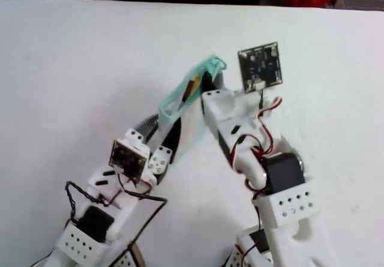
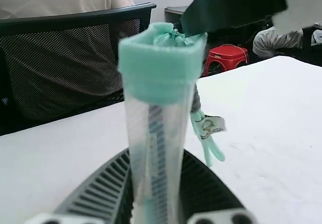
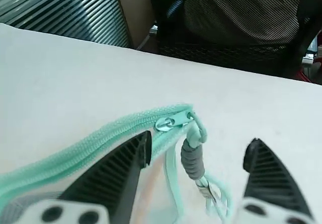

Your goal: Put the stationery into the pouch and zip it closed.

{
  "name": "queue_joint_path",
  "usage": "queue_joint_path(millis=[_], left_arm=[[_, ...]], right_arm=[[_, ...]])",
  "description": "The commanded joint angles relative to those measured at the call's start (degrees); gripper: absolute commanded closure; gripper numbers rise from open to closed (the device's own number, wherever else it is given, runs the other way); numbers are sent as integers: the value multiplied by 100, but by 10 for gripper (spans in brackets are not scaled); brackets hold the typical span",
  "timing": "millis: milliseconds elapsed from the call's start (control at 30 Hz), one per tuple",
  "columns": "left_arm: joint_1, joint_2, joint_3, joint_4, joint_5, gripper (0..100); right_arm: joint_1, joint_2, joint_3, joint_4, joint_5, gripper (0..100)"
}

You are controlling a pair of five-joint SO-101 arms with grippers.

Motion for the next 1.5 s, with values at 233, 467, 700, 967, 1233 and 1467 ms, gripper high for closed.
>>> queue_joint_path(millis=[233,467,700,967,1233,1467], left_arm=[[-22,13,26,-44,18,959],[13,13,105,-53,18,959],[13,13,114,-53,18,959],[22,13,114,-53,18,959],[22,13,123,-53,18,959],[22,13,123,-35,18,959]], right_arm=[[567,2299,-4070,2308,-1055,698],[347,3662,-6295,3600,-1916,698],[22,4532,-7376,4514,-2549,697],[31,5578,-8018,4356,-3420,697],[145,6360,-9029,4136,-3824,697],[75,6958,-9459,4145,-3842,699]])
